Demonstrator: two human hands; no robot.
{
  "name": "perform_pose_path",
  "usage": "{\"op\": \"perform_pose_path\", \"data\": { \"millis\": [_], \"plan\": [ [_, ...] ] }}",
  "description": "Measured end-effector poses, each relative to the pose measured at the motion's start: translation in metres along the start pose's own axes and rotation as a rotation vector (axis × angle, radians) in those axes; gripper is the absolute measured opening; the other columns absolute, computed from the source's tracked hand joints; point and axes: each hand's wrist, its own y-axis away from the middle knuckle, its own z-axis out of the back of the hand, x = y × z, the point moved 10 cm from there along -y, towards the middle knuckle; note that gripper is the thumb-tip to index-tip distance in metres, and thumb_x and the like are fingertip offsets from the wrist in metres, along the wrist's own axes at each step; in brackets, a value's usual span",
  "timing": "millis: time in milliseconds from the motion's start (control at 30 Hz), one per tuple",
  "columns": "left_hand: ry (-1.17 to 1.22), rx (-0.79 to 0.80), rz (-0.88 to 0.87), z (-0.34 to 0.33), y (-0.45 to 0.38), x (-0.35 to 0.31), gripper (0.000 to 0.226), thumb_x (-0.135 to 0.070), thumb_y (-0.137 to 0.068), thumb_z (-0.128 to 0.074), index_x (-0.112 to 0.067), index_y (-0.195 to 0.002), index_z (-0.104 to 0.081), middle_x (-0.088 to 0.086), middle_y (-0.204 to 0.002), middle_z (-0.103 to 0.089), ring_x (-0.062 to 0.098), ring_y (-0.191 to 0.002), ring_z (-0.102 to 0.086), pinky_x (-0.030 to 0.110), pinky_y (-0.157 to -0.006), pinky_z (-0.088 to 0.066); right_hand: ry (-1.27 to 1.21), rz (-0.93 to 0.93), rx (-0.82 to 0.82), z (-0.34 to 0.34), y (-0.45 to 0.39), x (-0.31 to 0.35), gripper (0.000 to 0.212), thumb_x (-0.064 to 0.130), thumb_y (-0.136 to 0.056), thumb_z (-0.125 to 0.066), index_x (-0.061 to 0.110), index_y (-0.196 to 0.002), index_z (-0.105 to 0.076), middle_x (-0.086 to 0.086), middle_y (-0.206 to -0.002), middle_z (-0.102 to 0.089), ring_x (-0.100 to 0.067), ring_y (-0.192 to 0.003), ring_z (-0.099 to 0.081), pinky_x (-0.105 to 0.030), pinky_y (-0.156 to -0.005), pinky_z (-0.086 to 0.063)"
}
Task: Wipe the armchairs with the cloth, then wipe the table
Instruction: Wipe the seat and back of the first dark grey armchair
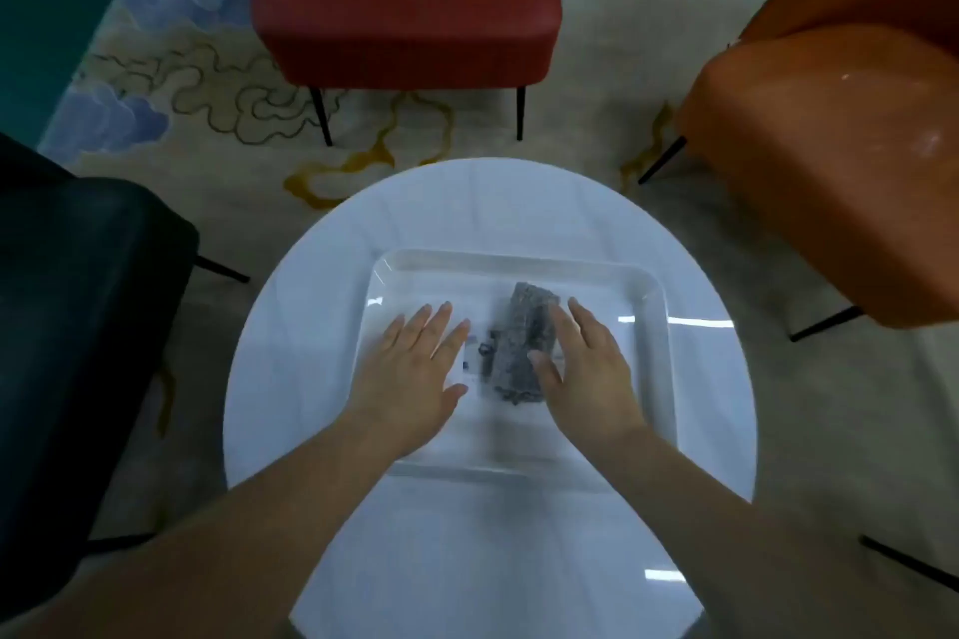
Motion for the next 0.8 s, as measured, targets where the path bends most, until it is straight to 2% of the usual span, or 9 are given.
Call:
{"op": "perform_pose_path", "data": {
  "millis": [67,167,267,333,433,500,600,700,800],
  "plan": [
    [-0.004,-0.009,0.005,-0.010,-0.006,0.002,0.071,-0.056,-0.096,-0.022,-0.024,-0.151,0.011,0.003,-0.160,0.014,0.021,-0.147,0.010,0.038,-0.118,0.006,-0.001,-0.034,-0.096,-0.001,-0.005,-0.002,0.054,0.045,-0.096,-0.044,0.031,-0.146,-0.030,-0.005,-0.153,-0.025,-0.025,-0.137,-0.026,-0.040,-0.112,-0.028],
    [-0.003,-0.079,-0.013,-0.020,-0.010,0.003,0.071,-0.057,-0.095,-0.019,-0.026,-0.151,0.009,0.003,-0.160,0.013,0.020,-0.147,0.008,0.037,-0.117,0.007,0.004,-0.066,-0.193,-0.010,-0.009,0.002,0.054,0.051,-0.092,-0.044,0.034,-0.142,-0.036,-0.007,-0.137,-0.033,-0.026,-0.118,-0.037,-0.040,-0.100,-0.038],
    [-0.001,-0.102,-0.030,-0.021,-0.012,0.004,0.071,-0.059,-0.092,-0.012,-0.027,-0.151,0.010,0.001,-0.160,0.013,0.019,-0.147,0.008,0.037,-0.118,0.006,0.015,-0.098,-0.197,-0.023,-0.016,0.007,0.065,0.062,-0.086,-0.041,0.037,-0.145,-0.028,-0.005,-0.123,-0.031,-0.020,-0.104,-0.033,-0.033,-0.091,-0.039],
    [0.020,-0.103,-0.036,-0.022,-0.013,0.004,0.071,-0.060,-0.090,-0.010,-0.027,-0.151,0.009,0.001,-0.159,0.014,0.019,-0.147,0.009,0.037,-0.118,0.006,0.020,-0.121,-0.180,-0.031,-0.021,0.010,0.071,0.062,-0.085,-0.046,0.038,-0.147,-0.022,-0.004,-0.116,-0.031,-0.018,-0.098,-0.032,-0.031,-0.089,-0.038],
    [0.042,-0.105,-0.038,-0.021,-0.013,0.006,0.071,-0.058,-0.093,-0.018,-0.027,-0.152,0.006,0.001,-0.160,0.014,0.019,-0.147,0.009,0.037,-0.118,0.005,-0.048,-0.150,-0.144,-0.037,-0.030,0.011,0.074,0.050,-0.085,-0.058,0.041,-0.147,-0.017,-0.002,-0.109,-0.032,-0.018,-0.093,-0.035,-0.031,-0.088,-0.041],
    [0.031,-0.096,-0.043,-0.020,-0.014,0.007,0.070,-0.056,-0.095,-0.023,-0.026,-0.152,0.005,0.000,-0.160,0.014,0.018,-0.147,0.009,0.036,-0.118,0.006,-0.094,-0.171,-0.094,-0.038,-0.037,0.009,0.073,0.041,-0.086,-0.061,0.041,-0.146,-0.018,-0.002,-0.106,-0.033,-0.021,-0.094,-0.042,-0.036,-0.088,-0.048],
    [0.012,-0.084,-0.035,-0.013,-0.014,0.013,0.069,-0.054,-0.096,-0.025,-0.024,-0.153,0.000,0.001,-0.160,0.010,0.019,-0.147,0.006,0.036,-0.116,0.008,-0.245,-0.216,-0.011,-0.035,-0.042,0.005,0.067,0.030,-0.087,-0.063,0.044,-0.141,-0.025,-0.003,-0.107,-0.037,-0.026,-0.087,-0.055,-0.043,-0.073,-0.057],
    [0.024,-0.090,0.002,0.004,-0.008,0.025,0.068,-0.052,-0.097,-0.028,-0.023,-0.153,-0.003,0.000,-0.161,0.007,0.020,-0.147,0.006,0.037,-0.117,0.006,-0.446,-0.212,0.012,-0.024,-0.040,0.007,0.065,0.022,-0.085,-0.065,0.048,-0.134,-0.031,-0.002,-0.106,-0.040,-0.029,-0.067,-0.063,-0.032,-0.045,-0.056],
    [0.032,-0.109,0.059,0.022,0.006,0.040,0.067,-0.052,-0.097,-0.027,-0.025,-0.153,-0.001,-0.001,-0.161,0.009,0.019,-0.147,0.008,0.036,-0.115,0.009,-0.449,-0.090,0.024,-0.005,-0.034,0.030,0.067,0.019,-0.085,-0.065,0.050,-0.132,-0.030,0.000,-0.106,-0.040,-0.024,-0.061,-0.063,-0.023,-0.039,-0.051]
  ]
}}
